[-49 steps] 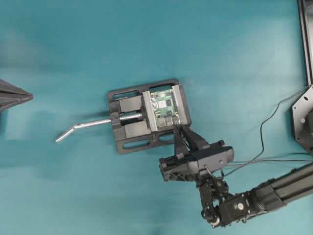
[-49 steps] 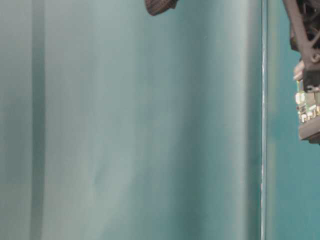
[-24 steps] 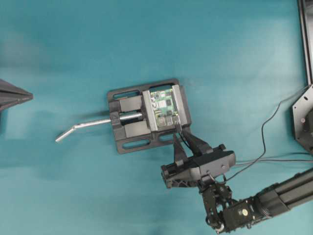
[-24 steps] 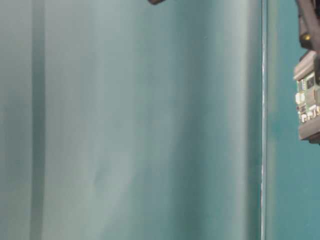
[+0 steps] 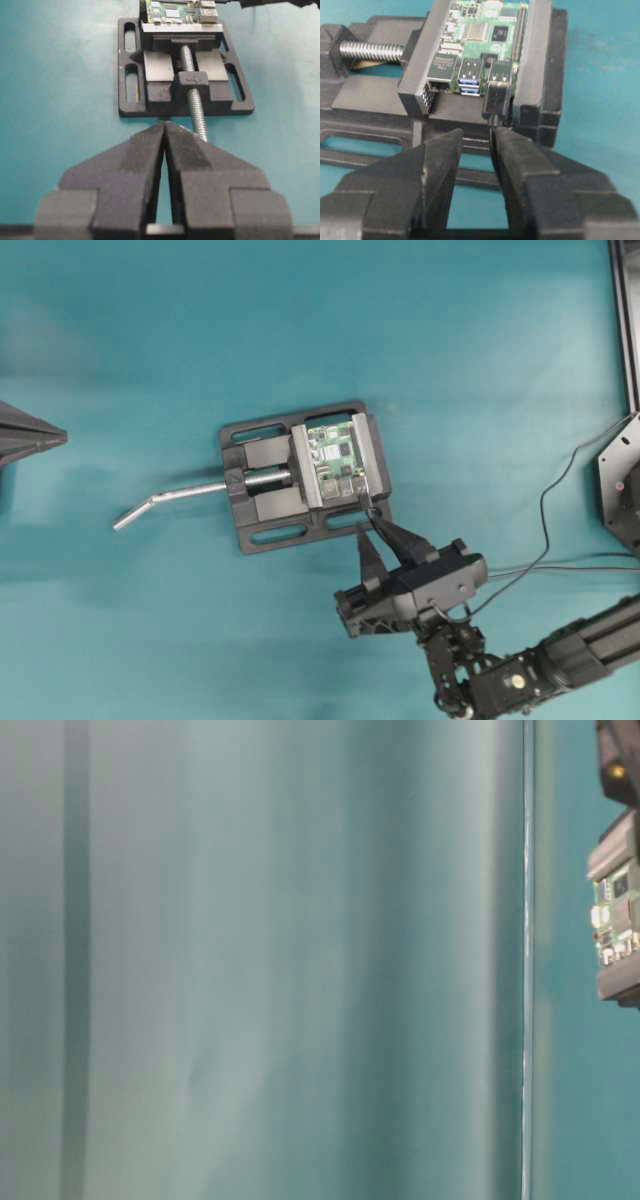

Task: Insert the USB into the fixed PCB.

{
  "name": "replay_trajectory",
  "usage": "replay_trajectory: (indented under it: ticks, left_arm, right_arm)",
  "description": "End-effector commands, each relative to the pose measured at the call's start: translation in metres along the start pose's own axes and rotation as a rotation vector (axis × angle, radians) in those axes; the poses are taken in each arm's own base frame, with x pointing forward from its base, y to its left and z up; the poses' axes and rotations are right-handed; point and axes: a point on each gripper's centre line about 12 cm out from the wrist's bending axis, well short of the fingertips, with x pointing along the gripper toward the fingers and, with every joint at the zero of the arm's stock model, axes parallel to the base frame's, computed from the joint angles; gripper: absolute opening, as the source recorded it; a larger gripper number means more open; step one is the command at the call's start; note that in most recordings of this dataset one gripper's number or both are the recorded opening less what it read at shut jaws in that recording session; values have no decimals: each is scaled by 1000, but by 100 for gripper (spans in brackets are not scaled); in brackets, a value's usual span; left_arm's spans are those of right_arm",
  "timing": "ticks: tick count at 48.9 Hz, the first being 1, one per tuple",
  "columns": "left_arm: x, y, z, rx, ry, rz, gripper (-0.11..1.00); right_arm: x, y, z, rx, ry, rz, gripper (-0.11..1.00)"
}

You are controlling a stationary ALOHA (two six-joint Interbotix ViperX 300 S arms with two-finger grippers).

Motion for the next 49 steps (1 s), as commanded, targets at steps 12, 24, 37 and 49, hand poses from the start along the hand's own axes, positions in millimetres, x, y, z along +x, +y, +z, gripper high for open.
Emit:
replay_trajectory:
  ticks: [12, 24, 37, 49]
  left_arm:
    - [0, -1, 11, 3, -23, -5, 4]
    - [0, -1, 11, 3, -23, -5, 4]
    - [0, -1, 11, 3, -23, -5, 4]
    - [0, -1, 11, 3, -23, -5, 4]
  right_arm:
    - [-11, -20, 35, -7, 66, 52, 37]
    - [-9, -51, 44, -58, 177, 140, 37]
    - [-5, -86, 76, -144, 135, 334, 37]
    - [3, -122, 111, -128, 126, 448, 36]
